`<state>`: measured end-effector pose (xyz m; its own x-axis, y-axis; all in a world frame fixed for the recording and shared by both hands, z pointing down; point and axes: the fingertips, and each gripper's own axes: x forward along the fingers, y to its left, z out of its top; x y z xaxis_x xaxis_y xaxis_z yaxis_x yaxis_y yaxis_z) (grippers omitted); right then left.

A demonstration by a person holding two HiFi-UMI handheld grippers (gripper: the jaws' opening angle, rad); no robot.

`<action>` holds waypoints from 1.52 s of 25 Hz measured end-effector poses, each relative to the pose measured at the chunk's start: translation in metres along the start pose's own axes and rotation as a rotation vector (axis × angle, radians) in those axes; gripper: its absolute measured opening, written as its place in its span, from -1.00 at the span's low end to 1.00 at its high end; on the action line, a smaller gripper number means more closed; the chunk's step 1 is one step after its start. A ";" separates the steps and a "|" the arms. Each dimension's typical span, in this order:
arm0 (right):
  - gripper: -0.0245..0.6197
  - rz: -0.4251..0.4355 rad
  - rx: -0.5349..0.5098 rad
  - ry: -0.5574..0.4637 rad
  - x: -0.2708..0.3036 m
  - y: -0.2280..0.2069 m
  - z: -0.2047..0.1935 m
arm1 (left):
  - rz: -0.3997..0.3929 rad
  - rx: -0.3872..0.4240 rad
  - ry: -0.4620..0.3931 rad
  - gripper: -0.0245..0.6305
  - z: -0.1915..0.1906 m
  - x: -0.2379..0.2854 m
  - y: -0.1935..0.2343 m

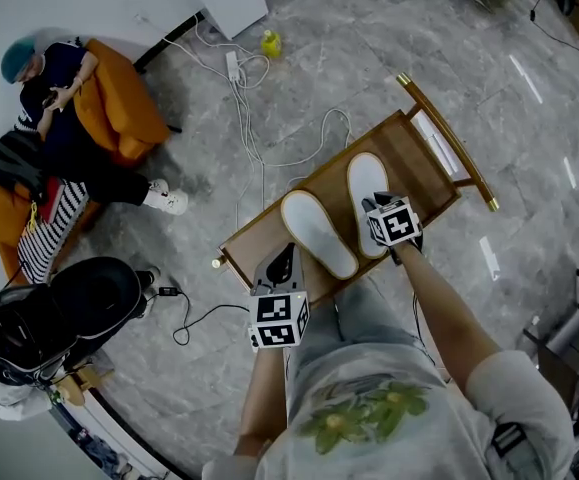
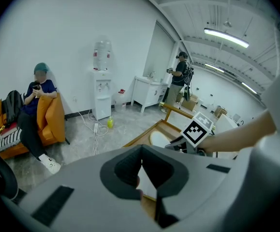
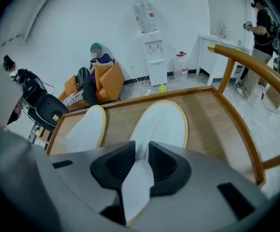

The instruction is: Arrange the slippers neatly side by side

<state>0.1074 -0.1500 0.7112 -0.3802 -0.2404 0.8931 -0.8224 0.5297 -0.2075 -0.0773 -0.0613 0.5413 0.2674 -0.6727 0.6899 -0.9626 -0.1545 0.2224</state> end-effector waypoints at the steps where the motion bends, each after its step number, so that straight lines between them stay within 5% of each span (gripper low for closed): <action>1: -0.66 -0.003 -0.002 0.001 0.000 0.000 0.000 | -0.001 0.000 0.001 -0.88 0.001 0.001 0.000; 38: -0.78 0.129 -0.201 0.002 0.000 0.060 0.002 | 0.018 -0.024 0.003 -0.88 0.000 0.005 0.011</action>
<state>0.0573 -0.1194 0.6977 -0.4755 -0.1586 0.8653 -0.6660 0.7076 -0.2363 -0.0869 -0.0667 0.5473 0.2500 -0.6727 0.6964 -0.9660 -0.1245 0.2264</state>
